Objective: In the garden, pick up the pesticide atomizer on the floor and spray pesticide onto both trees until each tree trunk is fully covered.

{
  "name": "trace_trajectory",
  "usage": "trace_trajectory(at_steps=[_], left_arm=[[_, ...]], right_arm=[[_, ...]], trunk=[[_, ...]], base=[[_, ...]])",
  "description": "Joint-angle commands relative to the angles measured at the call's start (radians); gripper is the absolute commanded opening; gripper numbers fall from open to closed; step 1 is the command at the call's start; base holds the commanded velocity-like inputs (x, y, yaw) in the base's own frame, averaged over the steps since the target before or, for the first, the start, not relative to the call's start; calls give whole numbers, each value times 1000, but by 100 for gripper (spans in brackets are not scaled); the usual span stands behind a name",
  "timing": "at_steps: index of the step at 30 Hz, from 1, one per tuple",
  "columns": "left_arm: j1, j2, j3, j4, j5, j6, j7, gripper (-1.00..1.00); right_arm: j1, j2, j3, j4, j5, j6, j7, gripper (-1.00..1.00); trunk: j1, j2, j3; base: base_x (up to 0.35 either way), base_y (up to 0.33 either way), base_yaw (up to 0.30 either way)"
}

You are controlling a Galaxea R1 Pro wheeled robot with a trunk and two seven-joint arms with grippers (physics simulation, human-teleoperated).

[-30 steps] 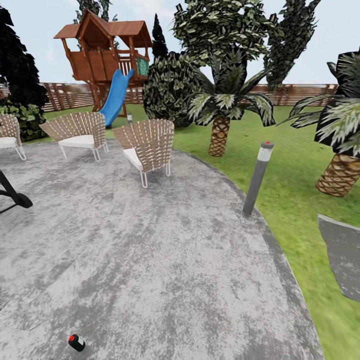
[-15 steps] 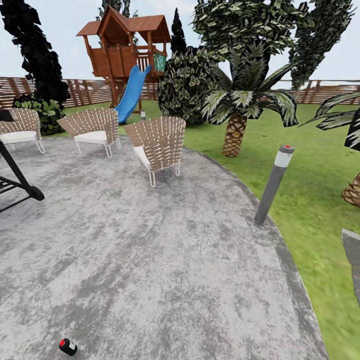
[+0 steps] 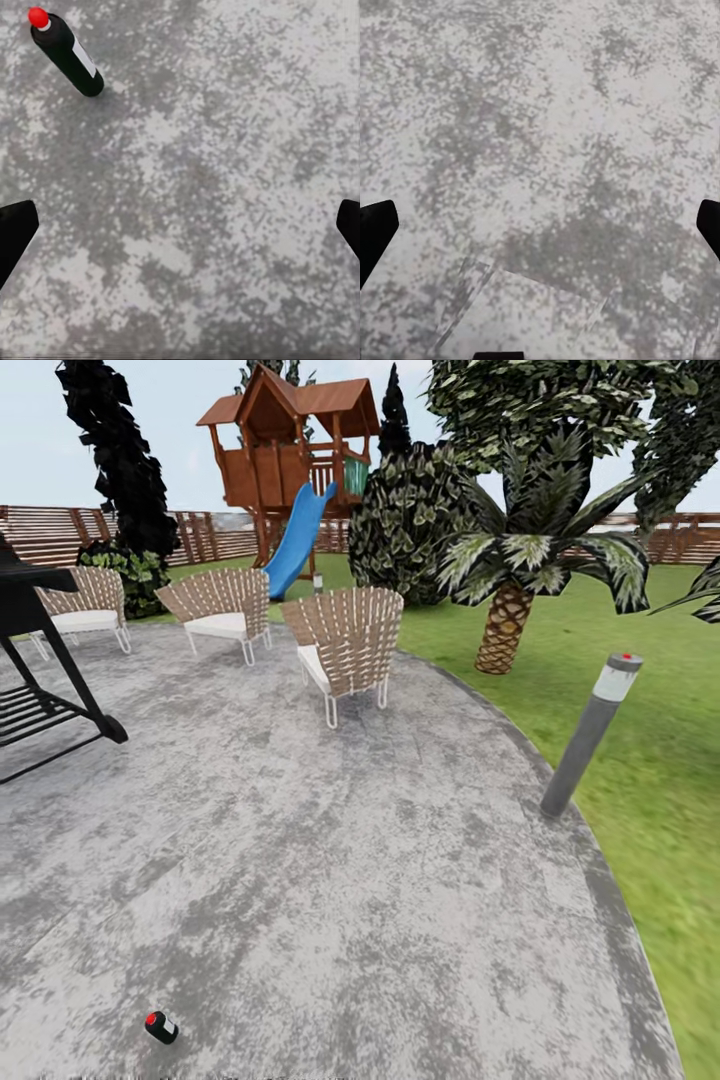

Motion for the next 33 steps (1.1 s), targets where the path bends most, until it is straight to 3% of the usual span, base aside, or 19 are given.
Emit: trace_trajectory(at_steps=[1,11,33], left_arm=[[-1,0,0,1,2,-3,1,100],[-1,-2,0,1,3,-3,0,100],[-1,-1,3,1,4,-2,2,100]], right_arm=[[0,0,0,0,1,-3,-1,100],[0,0,0,0,1,-3,-1,100],[0,0,0,0,1,-3,-1,100]], trunk=[[0,0,-2],[0,0,-13],[0,0,-36]], base=[[0,0,204],[19,-4,204],[241,-201,211]])
